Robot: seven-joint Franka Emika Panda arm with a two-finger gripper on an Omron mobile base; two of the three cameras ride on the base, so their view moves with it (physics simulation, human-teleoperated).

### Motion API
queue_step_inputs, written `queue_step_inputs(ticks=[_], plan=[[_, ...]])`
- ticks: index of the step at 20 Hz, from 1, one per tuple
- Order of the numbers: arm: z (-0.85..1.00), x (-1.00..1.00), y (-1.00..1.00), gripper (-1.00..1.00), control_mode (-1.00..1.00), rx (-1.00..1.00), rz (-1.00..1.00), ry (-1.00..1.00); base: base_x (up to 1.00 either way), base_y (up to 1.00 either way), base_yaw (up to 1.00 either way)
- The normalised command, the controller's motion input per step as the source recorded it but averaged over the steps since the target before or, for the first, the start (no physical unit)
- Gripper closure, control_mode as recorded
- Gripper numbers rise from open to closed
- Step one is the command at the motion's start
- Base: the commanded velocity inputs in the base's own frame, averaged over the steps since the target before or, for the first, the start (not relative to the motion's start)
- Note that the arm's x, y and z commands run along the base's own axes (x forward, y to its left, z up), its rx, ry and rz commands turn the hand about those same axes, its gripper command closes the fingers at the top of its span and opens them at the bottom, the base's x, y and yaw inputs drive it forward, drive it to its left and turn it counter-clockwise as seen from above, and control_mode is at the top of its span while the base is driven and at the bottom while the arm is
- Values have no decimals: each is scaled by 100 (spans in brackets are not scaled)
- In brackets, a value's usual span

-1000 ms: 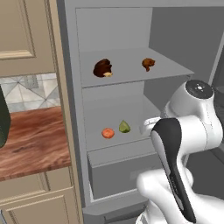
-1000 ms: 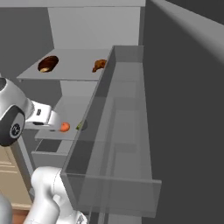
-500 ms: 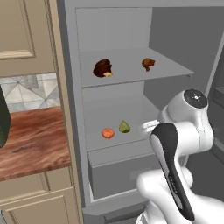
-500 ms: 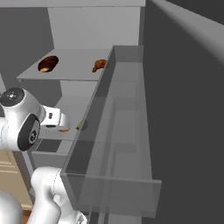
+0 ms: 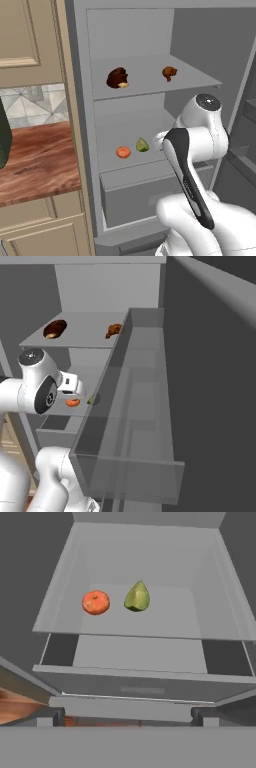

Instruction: Gather the squash and lemon wedge from the fridge and place them on a tray on the dining counter. Then gather the steak and chicken drumstick from the fridge and place them on the other tray.

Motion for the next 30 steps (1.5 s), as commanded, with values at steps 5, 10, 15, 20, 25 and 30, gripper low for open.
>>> queue_step_inputs(ticks=[5,10,15,20,25,30], plan=[[-25,15,0,-100,-100,0,-6,9,0,0,0],[-19,0,22,-100,-100,0,-1,0,0,0,0],[-16,0,29,-100,-100,0,0,0,0,0,0],[-4,12,-1,-100,-100,0,-6,0,0,0,0],[0,5,10,-100,-100,0,-4,0,0,0,0],[0,1,37,-100,-100,0,5,1,0,0,0]])
